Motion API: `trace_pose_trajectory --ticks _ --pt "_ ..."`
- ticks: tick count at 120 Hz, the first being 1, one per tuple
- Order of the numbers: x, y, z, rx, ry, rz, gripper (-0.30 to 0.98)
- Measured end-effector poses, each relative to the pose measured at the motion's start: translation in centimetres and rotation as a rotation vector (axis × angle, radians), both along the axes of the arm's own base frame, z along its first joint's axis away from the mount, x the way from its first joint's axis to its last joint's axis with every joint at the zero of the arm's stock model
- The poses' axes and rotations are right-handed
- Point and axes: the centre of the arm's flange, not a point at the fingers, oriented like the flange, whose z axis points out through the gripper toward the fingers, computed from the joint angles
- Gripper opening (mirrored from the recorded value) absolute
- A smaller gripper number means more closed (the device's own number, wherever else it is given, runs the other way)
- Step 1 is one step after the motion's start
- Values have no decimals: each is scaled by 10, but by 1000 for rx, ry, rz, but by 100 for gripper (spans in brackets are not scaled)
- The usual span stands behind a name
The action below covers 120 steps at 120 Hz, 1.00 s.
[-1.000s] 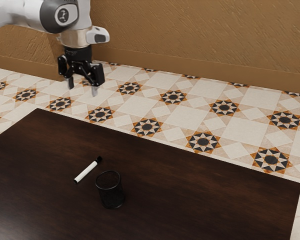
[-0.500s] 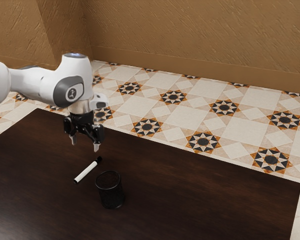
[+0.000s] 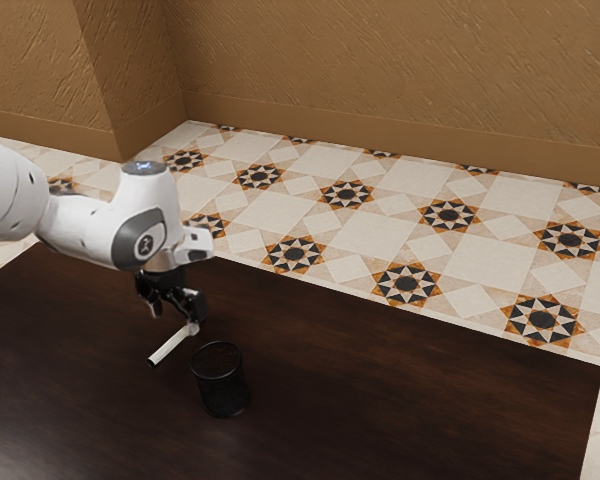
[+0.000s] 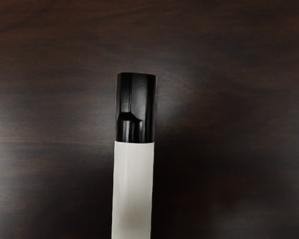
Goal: Put the marker into the pen holder.
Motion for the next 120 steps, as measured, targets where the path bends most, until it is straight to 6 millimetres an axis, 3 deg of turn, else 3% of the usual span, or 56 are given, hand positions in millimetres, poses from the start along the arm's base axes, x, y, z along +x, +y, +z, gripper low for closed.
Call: trace_pose_trajectory --ticks 52,86,120 --pt "16 -7 -28 -9 -2 -87 65" --pt "20 -5 -27 -24 -9 -96 42" --pt "22 0 -28 -25 -9 -102 30"
